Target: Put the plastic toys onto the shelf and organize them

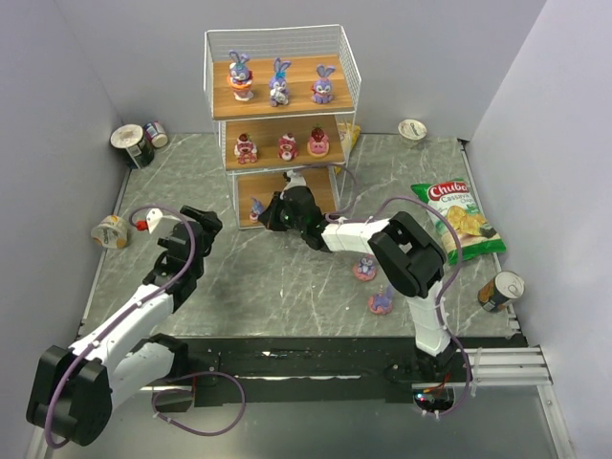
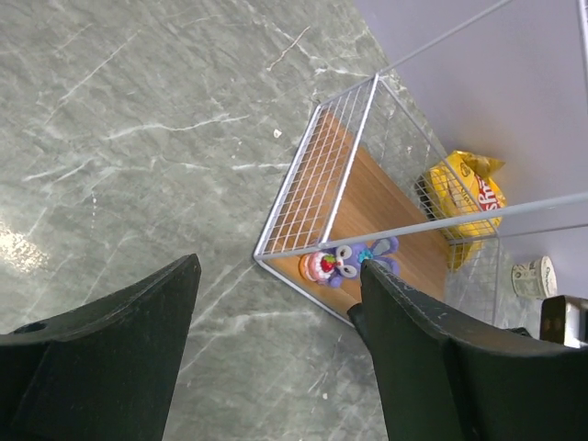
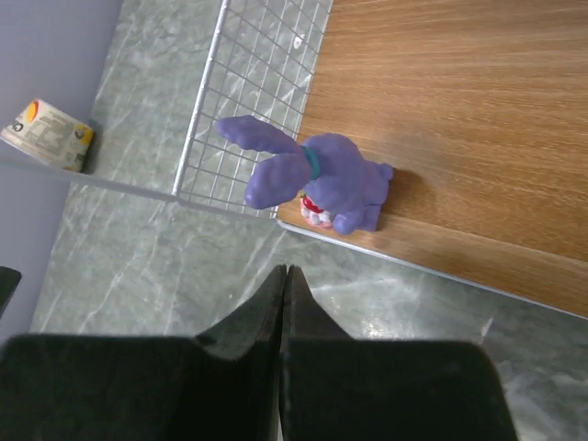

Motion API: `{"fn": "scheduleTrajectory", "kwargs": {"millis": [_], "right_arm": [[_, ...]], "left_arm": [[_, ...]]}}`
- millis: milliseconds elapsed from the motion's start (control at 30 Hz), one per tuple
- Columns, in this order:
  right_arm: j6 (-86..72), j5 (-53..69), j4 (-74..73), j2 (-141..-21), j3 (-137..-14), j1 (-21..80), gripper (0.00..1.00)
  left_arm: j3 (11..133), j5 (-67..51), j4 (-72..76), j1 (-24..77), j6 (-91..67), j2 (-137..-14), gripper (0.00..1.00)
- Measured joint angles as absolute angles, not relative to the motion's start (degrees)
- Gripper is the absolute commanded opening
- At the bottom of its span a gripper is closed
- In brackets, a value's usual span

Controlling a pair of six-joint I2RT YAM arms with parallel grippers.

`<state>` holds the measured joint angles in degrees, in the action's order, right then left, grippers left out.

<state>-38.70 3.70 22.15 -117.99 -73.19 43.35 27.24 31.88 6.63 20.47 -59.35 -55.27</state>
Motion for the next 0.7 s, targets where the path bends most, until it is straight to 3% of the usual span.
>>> {"fn": "scheduleTrajectory", "kwargs": {"millis": [700], "right_arm": [[-46.3, -6.6, 28.2, -119.1, -67.1, 45.5, 0.00]], "left_arm": [[24.4, 28.4, 9.7, 17.8, -58.7, -55.3, 0.77]]}}
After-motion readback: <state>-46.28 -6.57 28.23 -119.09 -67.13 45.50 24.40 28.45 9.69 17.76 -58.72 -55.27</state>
